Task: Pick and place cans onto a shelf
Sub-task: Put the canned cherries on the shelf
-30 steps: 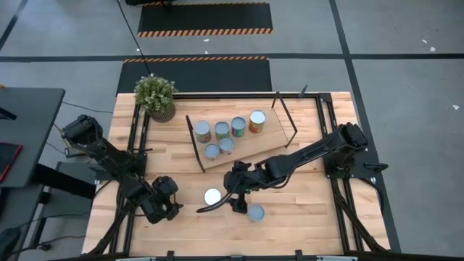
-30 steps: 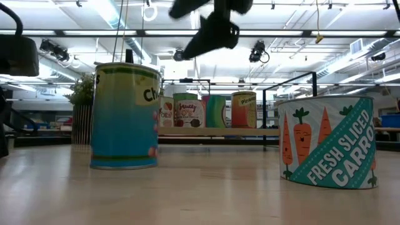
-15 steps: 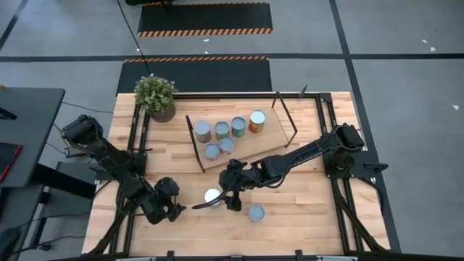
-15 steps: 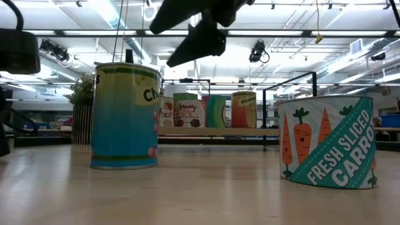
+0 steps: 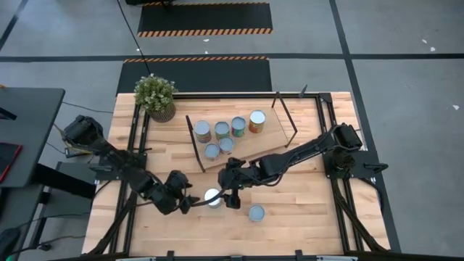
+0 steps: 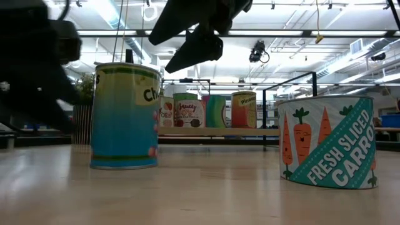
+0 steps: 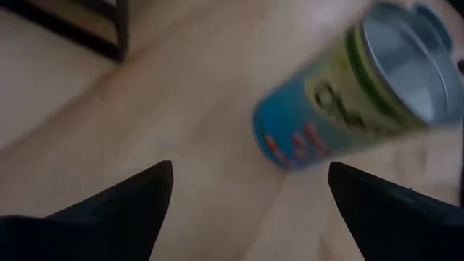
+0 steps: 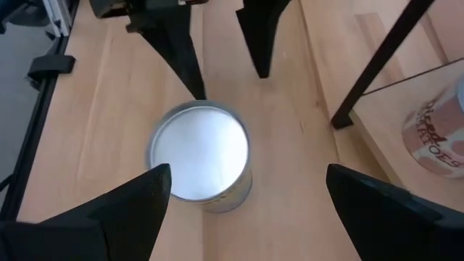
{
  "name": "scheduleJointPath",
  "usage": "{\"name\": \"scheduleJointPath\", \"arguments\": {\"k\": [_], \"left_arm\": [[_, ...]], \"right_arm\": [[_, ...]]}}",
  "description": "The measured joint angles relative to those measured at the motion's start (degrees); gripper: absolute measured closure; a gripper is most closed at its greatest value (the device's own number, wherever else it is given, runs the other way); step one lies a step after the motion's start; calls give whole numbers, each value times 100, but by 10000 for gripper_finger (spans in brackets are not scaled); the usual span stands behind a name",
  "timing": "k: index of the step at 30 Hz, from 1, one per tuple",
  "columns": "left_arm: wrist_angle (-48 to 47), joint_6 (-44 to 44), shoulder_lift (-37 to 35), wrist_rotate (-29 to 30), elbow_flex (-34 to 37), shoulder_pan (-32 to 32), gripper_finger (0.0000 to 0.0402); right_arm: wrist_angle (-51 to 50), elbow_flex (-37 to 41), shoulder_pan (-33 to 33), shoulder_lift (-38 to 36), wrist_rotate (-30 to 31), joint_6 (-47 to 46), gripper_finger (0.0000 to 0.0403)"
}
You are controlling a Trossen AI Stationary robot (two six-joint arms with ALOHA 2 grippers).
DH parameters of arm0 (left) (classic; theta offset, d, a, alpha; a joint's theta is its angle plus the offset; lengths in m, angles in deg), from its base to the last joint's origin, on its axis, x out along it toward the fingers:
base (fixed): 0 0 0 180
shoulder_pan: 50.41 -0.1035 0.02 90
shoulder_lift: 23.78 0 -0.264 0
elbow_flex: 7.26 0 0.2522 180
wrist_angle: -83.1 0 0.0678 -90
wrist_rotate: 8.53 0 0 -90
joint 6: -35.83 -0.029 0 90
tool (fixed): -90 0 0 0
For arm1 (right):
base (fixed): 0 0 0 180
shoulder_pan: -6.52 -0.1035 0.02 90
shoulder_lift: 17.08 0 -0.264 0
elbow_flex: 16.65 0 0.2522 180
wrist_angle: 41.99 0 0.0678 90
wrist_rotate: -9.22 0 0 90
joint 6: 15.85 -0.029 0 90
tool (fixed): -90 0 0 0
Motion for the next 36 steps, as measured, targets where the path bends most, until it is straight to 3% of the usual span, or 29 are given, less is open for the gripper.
{"name": "scheduleJointPath", "arguments": {"k": [11,16,20,30,36], "left_arm": [[296,-797,0,24,0,-647,26],[237,-1206,-6,-608,0,-812,26],[94,-1203,-51,-923,-1,-727,26],[-1160,-941,-683,-921,-4,-277,26],[-1210,-781,-702,-908,-4,-11,26]], "right_arm": [[-821,-256,85,-116,4,64,27],[-1206,-430,101,-114,105,251,27],[-1484,-569,124,-116,130,229,27],[-1455,-577,122,-110,107,-15,27],[-1458,-575,149,-105,10,36,25]]}}
